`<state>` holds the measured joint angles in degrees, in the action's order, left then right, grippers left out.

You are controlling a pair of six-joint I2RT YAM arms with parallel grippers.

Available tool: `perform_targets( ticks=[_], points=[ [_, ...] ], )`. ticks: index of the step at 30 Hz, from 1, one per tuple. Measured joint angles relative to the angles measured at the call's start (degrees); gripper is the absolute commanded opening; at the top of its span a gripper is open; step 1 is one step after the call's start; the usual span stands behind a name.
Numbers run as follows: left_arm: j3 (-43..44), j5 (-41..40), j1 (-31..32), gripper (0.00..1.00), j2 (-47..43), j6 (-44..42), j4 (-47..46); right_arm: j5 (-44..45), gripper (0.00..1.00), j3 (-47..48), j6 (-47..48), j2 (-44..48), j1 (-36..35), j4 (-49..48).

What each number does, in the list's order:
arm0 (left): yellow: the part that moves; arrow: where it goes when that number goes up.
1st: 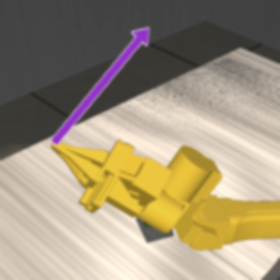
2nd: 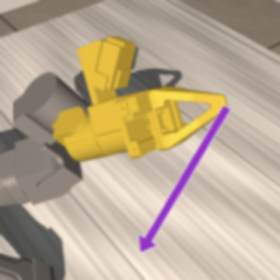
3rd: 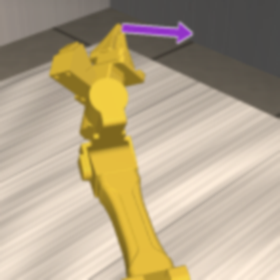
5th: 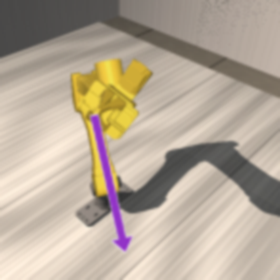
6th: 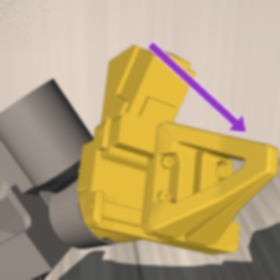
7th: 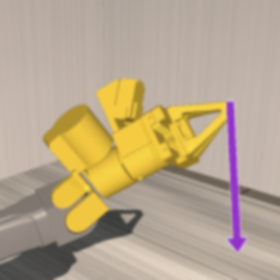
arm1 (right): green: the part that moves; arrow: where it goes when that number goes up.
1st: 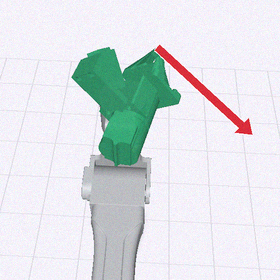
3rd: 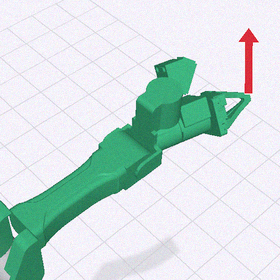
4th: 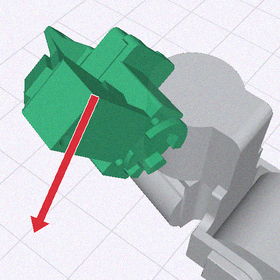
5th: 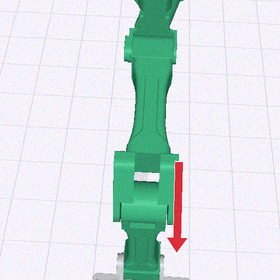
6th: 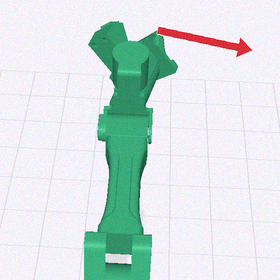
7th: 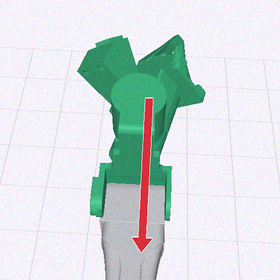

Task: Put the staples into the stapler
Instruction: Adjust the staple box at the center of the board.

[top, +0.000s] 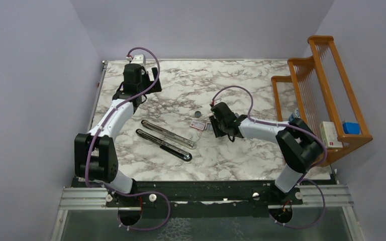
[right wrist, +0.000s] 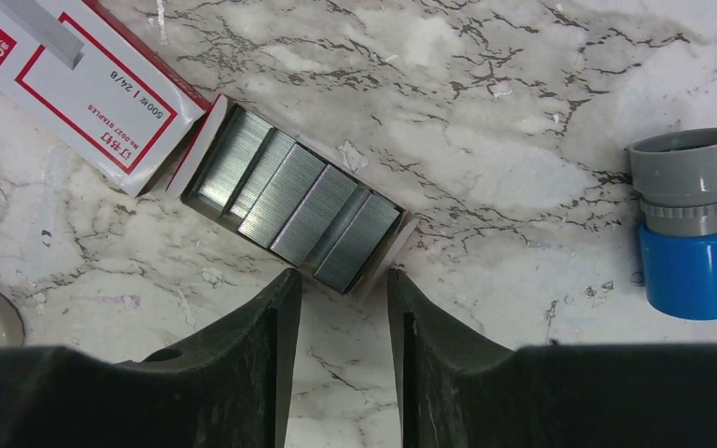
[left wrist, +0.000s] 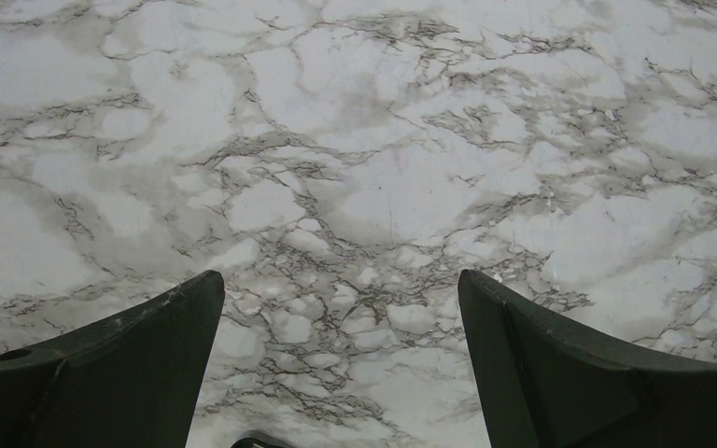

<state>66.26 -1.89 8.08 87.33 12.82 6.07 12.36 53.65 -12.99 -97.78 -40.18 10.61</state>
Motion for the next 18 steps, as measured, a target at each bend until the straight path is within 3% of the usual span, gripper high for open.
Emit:
perform_targets(
  ticks=[18],
  points=[
    [0.48,0.7,-0.09,0.99,0.02,0.0,0.11,5.99,0.45,3.74,-0.7,-2.43,0.42,3.74]
  ],
)
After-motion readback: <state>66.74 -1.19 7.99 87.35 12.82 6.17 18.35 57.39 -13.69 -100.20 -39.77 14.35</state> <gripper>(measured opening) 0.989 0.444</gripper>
